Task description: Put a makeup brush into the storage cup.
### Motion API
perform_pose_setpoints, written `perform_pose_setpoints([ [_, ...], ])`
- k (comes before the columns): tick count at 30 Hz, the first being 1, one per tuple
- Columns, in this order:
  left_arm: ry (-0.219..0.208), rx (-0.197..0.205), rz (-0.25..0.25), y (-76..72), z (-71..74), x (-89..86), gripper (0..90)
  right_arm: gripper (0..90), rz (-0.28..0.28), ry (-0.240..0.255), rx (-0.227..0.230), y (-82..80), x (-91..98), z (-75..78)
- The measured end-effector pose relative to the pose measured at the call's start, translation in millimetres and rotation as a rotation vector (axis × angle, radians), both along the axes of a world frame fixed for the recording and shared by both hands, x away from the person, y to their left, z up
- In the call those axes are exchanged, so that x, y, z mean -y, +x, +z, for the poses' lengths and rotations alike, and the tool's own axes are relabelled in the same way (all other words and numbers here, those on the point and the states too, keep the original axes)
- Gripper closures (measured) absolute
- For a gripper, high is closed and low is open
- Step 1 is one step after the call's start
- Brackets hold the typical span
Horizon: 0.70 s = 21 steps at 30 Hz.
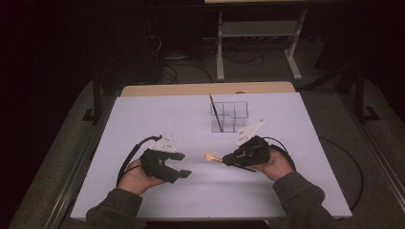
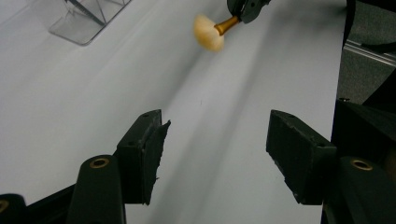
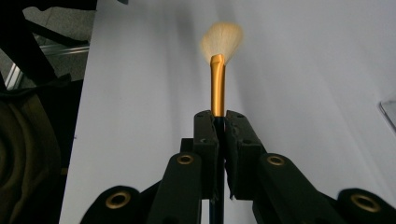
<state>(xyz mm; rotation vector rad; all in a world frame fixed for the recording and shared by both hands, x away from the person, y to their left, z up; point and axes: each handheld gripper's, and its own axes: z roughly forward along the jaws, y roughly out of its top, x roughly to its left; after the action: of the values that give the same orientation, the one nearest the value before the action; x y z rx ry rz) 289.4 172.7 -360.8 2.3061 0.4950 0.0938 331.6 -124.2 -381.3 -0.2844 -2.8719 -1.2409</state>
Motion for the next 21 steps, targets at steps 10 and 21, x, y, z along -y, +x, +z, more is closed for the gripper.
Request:
perform_pose_setpoints([
  [10,0.003,-0.005,-0.031,3.5,7.1,14.3,39.0,83.2,0.043,0.023,0.013,-4.2,-13.5,2.4],
  [21,-0.004,-0.06,-0.057,8.9,5.4,28.1,41.9,83.1,0.08,0.025,0.024,-10.9,-21.9,4.9],
])
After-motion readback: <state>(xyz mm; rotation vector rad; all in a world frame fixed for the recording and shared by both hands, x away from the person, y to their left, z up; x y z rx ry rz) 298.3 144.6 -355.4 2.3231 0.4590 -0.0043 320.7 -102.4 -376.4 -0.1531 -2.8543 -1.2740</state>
